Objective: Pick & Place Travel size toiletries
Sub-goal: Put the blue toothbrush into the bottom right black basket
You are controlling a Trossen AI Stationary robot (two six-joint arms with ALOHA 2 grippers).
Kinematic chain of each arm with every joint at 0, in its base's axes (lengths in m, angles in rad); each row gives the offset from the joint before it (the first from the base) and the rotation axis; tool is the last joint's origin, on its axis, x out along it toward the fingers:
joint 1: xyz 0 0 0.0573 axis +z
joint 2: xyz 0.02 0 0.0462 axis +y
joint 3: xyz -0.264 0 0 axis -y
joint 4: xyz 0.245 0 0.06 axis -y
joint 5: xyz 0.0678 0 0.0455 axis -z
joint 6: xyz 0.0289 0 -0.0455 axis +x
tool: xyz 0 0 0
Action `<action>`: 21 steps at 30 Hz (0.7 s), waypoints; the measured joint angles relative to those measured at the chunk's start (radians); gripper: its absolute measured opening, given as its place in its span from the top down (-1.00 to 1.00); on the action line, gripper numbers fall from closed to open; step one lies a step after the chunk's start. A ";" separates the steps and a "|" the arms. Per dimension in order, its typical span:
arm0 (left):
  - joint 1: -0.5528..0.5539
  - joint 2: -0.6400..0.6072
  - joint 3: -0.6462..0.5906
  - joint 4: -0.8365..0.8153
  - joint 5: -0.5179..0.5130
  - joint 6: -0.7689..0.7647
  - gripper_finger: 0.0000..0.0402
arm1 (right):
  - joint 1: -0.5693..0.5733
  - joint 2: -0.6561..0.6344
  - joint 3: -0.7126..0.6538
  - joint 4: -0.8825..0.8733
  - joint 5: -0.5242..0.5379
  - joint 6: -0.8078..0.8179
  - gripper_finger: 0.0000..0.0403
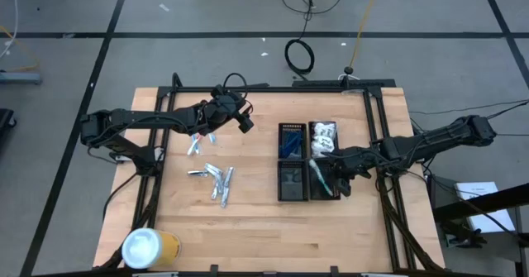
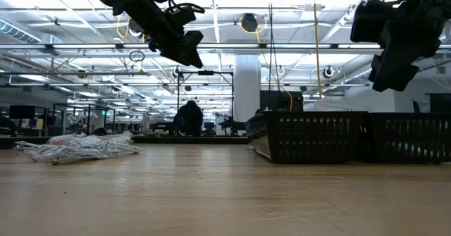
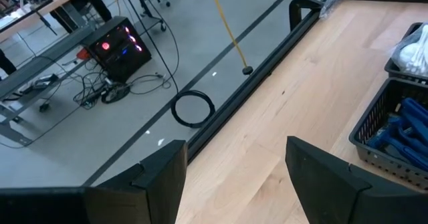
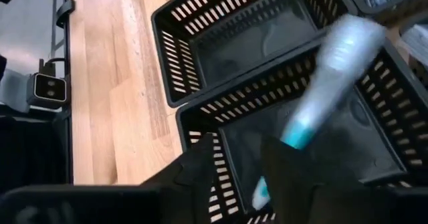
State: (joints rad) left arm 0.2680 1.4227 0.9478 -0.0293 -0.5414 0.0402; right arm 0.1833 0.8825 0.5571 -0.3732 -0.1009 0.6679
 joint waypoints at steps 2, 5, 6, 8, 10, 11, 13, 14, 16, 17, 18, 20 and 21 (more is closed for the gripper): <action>0.000 0.000 0.000 -0.015 0.000 0.001 -0.23 | 0.000 0.000 0.000 0.013 0.001 -0.026 0.31; 0.000 -0.006 0.000 -0.077 -0.005 -0.025 -0.23 | 0.000 -0.003 0.000 0.068 0.016 -0.068 0.20; 0.000 -0.013 -0.001 -0.106 -0.012 -0.049 -0.23 | 0.000 -0.007 0.000 0.095 0.019 -0.081 0.18; 0.006 -0.032 -0.001 -0.156 -0.015 -0.103 -0.22 | 0.000 -0.019 0.000 0.159 0.022 -0.119 0.15; 0.019 -0.051 -0.001 -0.230 -0.016 -0.174 -0.22 | 0.000 -0.035 0.000 0.215 0.022 -0.179 0.14; 0.027 -0.056 -0.001 -0.254 -0.011 -0.214 -0.22 | -0.001 -0.045 0.000 0.244 0.023 -0.215 0.14; 0.047 -0.064 -0.001 -0.332 0.015 -0.297 -0.22 | -0.001 -0.063 0.000 0.281 0.042 -0.289 0.15; 0.057 -0.065 -0.001 -0.365 0.028 -0.336 -0.22 | -0.001 -0.069 0.000 0.303 0.059 -0.325 0.16; 0.078 -0.063 -0.001 -0.425 0.063 -0.404 -0.22 | -0.001 -0.082 0.000 0.326 0.107 -0.396 0.17; 0.086 -0.057 -0.001 -0.459 0.076 -0.436 -0.22 | -0.001 -0.085 0.000 0.344 0.130 -0.430 0.17; 0.094 -0.051 -0.001 -0.489 0.091 -0.472 -0.22 | -0.002 -0.086 0.000 0.364 0.151 -0.463 0.18; 0.103 -0.035 -0.001 -0.553 0.118 -0.551 -0.22 | -0.002 -0.087 -0.001 0.395 0.195 -0.531 0.18; 0.106 -0.029 -0.001 -0.582 0.129 -0.592 -0.22 | -0.002 -0.086 -0.001 0.418 0.212 -0.568 0.18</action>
State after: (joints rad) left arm 0.3744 1.3939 0.9470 -0.6117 -0.4121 -0.5515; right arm 0.1818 0.7966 0.5564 0.0450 0.1112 0.0997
